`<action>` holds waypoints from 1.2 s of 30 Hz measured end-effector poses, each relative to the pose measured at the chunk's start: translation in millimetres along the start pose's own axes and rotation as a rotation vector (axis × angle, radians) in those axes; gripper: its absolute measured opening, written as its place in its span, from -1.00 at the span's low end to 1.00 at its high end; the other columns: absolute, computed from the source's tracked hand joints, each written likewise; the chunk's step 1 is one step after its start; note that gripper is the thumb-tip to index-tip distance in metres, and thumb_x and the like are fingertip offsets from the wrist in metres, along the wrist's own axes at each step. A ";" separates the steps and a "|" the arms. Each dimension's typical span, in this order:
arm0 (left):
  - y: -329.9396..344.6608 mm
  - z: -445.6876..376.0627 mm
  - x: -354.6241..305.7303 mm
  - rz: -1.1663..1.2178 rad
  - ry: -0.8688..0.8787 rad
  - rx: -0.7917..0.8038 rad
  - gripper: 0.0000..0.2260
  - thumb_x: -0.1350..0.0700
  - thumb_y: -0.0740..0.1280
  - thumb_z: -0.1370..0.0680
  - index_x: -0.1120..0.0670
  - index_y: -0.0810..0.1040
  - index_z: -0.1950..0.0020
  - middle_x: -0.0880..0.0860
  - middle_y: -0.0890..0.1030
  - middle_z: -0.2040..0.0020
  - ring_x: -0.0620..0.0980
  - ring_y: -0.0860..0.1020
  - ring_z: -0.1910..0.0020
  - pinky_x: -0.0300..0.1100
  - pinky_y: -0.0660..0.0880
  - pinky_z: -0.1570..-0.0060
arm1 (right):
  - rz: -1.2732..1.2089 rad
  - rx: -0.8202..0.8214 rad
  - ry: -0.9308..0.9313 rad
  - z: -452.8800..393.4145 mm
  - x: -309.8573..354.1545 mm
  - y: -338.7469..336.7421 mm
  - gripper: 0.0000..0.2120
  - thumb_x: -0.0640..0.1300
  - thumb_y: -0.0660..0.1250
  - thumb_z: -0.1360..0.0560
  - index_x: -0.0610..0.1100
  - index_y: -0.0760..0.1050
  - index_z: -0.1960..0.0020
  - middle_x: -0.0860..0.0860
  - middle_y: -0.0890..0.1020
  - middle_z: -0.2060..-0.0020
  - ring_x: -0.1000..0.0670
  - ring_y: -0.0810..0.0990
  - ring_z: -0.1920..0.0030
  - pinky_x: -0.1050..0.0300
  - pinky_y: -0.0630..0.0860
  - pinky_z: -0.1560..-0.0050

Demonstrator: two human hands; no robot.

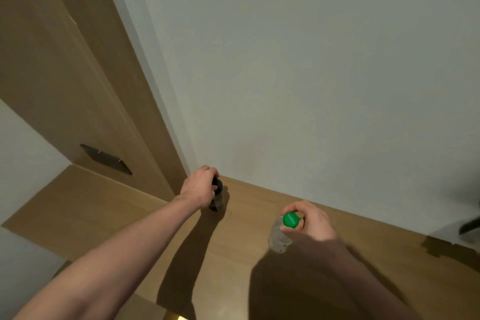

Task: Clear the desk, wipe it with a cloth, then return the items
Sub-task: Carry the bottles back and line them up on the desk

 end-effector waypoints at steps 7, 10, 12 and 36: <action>-2.5 -64.3 17.6 -0.046 -0.005 0.047 -0.75 0.21 0.39 -0.58 0.07 0.55 -0.25 0.07 0.53 -0.19 0.14 0.57 -0.14 0.01 0.55 -0.17 | 0.053 -0.077 -0.076 -26.6 15.0 2.7 -0.74 -0.11 0.56 -0.42 0.15 0.57 0.03 0.29 0.56 0.10 0.26 0.53 0.07 0.37 0.42 0.09; -3.0 -82.5 25.4 -0.051 -0.021 0.055 -0.75 0.23 0.39 -0.57 0.08 0.56 -0.24 0.07 0.53 -0.18 0.14 0.57 -0.13 0.04 0.58 -0.17 | 0.073 -0.071 -0.050 -37.2 23.0 3.6 -0.77 -0.11 0.55 -0.45 0.15 0.59 0.00 0.29 0.55 0.09 0.26 0.54 0.06 0.39 0.46 0.10; -2.5 -92.0 29.1 -0.068 -0.021 0.055 -0.75 0.24 0.39 -0.57 0.08 0.55 -0.23 0.09 0.53 -0.18 0.16 0.57 -0.13 0.06 0.58 -0.17 | 0.060 -0.068 -0.019 -43.3 25.8 5.8 -0.77 -0.09 0.54 -0.45 0.16 0.59 -0.01 0.29 0.55 0.06 0.26 0.54 0.05 0.41 0.44 0.11; -4.0 -129.2 61.4 -0.078 -0.044 0.078 -0.70 0.31 0.35 -0.56 0.14 0.55 -0.28 0.12 0.52 -0.17 0.20 0.60 -0.12 0.06 0.58 -0.14 | 0.016 -0.012 0.009 -118.2 57.0 53.6 -0.79 -0.12 0.51 -0.49 0.16 0.58 -0.02 0.23 0.56 0.01 0.15 0.57 0.10 0.30 0.50 0.08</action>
Point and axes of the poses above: each hand's wrist, its own z-axis away from the middle knuckle, its own y-axis out of the palm, x = y × z, the point moved 5 cm from there along -z, towards the middle knuckle
